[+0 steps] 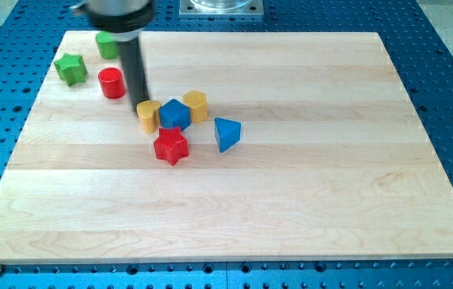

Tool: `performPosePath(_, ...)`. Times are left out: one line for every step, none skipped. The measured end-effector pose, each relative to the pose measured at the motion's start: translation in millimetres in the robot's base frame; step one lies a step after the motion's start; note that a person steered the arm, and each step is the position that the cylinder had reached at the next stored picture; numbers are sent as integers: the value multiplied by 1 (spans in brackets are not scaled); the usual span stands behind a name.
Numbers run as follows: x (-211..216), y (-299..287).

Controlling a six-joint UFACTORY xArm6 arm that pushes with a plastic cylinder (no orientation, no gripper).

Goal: Push the red circle to the top center

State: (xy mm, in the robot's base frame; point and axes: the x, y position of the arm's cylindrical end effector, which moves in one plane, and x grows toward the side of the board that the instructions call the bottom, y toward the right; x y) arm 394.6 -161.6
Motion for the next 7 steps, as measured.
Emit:
performPosePath(-1,-71)
performPosePath(-33,-36)
performPosePath(-64,71)
performPosePath(-59,68)
performPosePath(-45,2)
performPosePath(-74,-5)
performPosePath(-97,72)
